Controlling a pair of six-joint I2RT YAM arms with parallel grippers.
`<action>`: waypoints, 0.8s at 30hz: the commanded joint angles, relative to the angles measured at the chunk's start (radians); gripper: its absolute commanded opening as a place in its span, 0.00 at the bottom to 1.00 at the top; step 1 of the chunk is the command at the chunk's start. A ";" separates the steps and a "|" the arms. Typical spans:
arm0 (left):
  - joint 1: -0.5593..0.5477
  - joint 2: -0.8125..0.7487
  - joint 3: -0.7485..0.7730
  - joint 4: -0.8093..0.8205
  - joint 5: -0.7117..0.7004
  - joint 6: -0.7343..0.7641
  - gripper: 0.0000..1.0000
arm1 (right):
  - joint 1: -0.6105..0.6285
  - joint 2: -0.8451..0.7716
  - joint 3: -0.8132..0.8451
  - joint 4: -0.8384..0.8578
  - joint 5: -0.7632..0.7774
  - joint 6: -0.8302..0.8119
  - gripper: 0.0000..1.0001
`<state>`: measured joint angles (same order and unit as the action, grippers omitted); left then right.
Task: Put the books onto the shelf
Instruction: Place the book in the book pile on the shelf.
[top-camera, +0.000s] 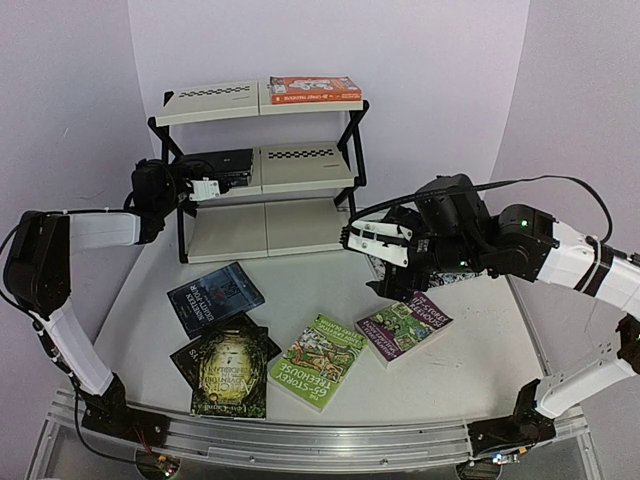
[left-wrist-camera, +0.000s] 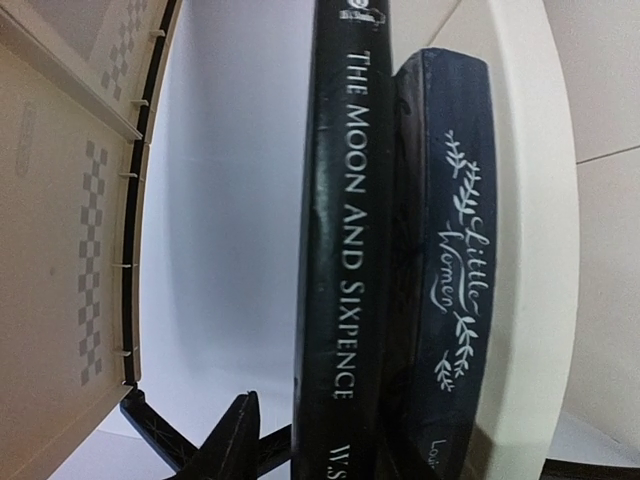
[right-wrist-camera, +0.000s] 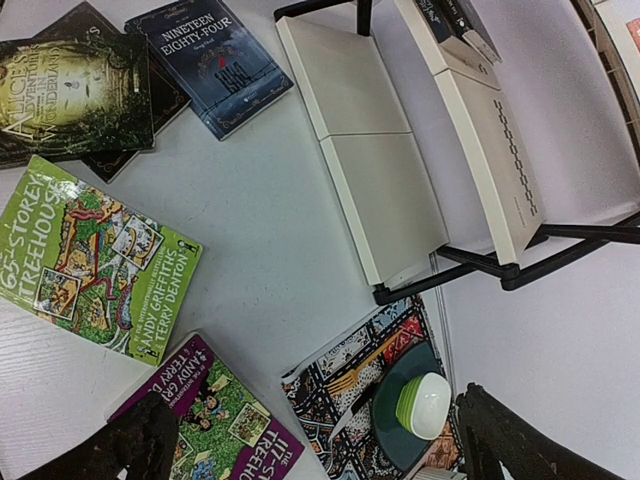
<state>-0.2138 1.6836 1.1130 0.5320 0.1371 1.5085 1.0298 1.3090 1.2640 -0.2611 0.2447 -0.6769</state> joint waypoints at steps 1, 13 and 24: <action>-0.001 -0.003 0.027 -0.008 0.039 -0.030 0.40 | -0.007 -0.013 -0.003 0.016 -0.012 0.020 0.98; -0.008 -0.087 -0.023 -0.095 0.035 -0.096 0.61 | -0.009 -0.031 -0.015 0.020 -0.036 0.025 0.98; -0.016 -0.124 0.017 -0.306 0.013 -0.143 0.87 | -0.008 -0.057 -0.026 0.022 -0.046 0.037 0.98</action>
<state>-0.2241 1.5890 1.1038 0.3771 0.1452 1.4075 1.0260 1.2877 1.2469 -0.2604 0.2089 -0.6590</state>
